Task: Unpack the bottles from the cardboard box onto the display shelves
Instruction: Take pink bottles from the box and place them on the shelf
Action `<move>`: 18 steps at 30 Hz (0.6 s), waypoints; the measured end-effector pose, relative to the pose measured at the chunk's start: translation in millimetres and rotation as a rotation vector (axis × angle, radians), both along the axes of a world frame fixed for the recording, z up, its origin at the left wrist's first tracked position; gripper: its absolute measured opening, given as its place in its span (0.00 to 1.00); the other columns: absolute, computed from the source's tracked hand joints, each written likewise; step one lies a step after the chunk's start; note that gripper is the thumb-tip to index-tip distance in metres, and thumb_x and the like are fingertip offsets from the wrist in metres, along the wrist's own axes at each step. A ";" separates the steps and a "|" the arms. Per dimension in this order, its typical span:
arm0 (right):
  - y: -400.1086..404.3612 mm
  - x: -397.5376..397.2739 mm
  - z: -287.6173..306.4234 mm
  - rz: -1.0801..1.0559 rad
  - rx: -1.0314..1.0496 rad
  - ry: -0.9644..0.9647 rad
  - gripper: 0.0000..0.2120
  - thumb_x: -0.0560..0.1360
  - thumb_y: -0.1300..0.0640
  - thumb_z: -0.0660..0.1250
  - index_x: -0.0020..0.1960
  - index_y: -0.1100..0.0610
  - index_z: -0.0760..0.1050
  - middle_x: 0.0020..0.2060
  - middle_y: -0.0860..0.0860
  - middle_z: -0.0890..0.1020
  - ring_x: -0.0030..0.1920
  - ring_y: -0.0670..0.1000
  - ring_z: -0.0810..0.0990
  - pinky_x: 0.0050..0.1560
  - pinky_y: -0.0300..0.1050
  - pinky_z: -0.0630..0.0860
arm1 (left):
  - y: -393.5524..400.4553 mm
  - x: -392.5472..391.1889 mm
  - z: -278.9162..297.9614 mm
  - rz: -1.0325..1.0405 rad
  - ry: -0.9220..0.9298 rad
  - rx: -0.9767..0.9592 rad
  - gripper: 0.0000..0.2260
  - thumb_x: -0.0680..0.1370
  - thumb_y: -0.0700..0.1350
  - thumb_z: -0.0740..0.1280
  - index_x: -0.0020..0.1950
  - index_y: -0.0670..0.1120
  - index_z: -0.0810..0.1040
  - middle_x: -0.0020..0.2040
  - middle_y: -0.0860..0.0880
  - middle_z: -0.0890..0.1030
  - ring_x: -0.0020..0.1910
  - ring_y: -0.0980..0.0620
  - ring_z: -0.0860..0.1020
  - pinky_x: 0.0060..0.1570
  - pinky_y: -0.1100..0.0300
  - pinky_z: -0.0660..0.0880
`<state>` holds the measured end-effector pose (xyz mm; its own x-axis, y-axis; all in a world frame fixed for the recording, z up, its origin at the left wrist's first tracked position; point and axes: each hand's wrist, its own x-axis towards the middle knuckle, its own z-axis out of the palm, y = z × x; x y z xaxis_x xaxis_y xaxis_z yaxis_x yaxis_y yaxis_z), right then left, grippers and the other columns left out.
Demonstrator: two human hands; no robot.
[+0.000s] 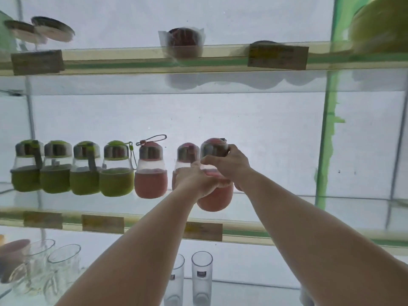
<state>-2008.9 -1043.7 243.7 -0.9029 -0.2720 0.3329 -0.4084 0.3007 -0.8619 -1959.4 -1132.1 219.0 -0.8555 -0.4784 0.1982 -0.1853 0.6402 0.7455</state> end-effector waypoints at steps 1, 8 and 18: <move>1.5 -5.0 -2.5 -0.012 0.011 -0.010 0.31 0.66 0.48 0.74 0.65 0.53 0.68 0.52 0.49 0.76 0.52 0.51 0.75 0.53 0.46 0.75 | 1.1 -5.9 -2.3 -0.013 -0.007 -0.004 0.46 0.61 0.64 0.74 0.74 0.52 0.62 0.64 0.44 0.69 0.61 0.44 0.73 0.57 0.50 0.75; -3.9 -37.4 -12.2 -0.077 -0.003 -0.047 0.33 0.67 0.48 0.74 0.67 0.55 0.66 0.58 0.51 0.76 0.58 0.53 0.76 0.52 0.46 0.74 | 0.8 -36.0 -13.0 -0.045 0.066 -0.024 0.42 0.67 0.57 0.75 0.73 0.43 0.59 0.64 0.44 0.72 0.59 0.46 0.75 0.54 0.56 0.74; -7.7 -72.3 -15.4 -0.095 0.001 -0.059 0.35 0.67 0.49 0.75 0.69 0.56 0.64 0.61 0.52 0.74 0.61 0.55 0.75 0.60 0.51 0.74 | 10.4 -63.0 -16.9 -0.024 0.092 -0.182 0.36 0.71 0.58 0.71 0.71 0.42 0.60 0.66 0.43 0.68 0.61 0.46 0.74 0.50 0.61 0.67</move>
<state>-2081.2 -1051.4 228.2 -0.9426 -0.1845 0.2785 -0.3268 0.3365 -0.8832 -2022.4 -1121.7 202.1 -0.8405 -0.4073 0.3573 -0.1050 0.7694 0.6300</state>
